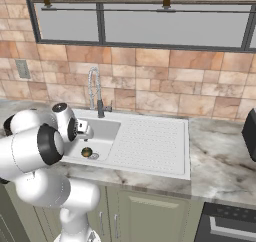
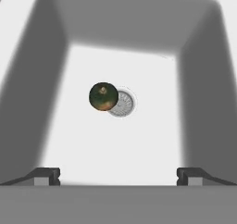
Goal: Dump the squash from the pot into the sink. Then turn on the water and wash the squash. Then turn off the water and put the squash back in the pot.
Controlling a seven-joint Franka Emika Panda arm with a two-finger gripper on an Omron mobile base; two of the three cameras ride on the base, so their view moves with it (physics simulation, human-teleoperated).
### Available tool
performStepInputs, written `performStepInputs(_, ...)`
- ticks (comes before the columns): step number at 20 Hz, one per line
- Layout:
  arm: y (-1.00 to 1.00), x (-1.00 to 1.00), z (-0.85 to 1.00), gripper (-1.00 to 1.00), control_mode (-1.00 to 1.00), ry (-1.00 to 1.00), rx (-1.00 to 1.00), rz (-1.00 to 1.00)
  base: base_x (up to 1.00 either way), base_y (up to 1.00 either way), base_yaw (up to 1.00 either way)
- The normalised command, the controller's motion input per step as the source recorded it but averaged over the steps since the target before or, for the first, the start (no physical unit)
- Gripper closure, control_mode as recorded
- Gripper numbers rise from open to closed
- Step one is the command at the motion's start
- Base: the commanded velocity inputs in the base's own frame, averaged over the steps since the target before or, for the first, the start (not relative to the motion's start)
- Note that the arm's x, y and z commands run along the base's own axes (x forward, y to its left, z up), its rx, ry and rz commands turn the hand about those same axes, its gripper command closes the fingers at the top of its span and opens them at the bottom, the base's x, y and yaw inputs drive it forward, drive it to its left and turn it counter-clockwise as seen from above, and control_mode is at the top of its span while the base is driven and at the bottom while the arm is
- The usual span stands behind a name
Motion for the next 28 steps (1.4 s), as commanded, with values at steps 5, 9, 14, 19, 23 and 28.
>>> performStepInputs(5,0.00,0.06,-0.09,-1.00,-1.00,0.02,0.00,0.00,0.00,0.00,0.00)
performStepInputs(9,0.02,0.08,-0.17,-1.00,-1.00,0.02,0.00,0.00,0.00,0.00,0.00)
performStepInputs(14,0.05,0.08,-0.18,-1.00,-1.00,0.02,0.00,0.00,0.00,0.00,0.00)
performStepInputs(19,0.01,0.05,-0.12,-1.00,-1.00,0.02,0.00,0.00,0.00,0.00,0.00)
performStepInputs(23,0.00,0.05,-0.12,-1.00,-1.00,0.02,0.00,0.00,0.00,0.00,0.00)
performStepInputs(28,0.00,0.02,-0.09,-1.00,-1.00,0.00,0.00,0.00,0.00,0.00,0.00)
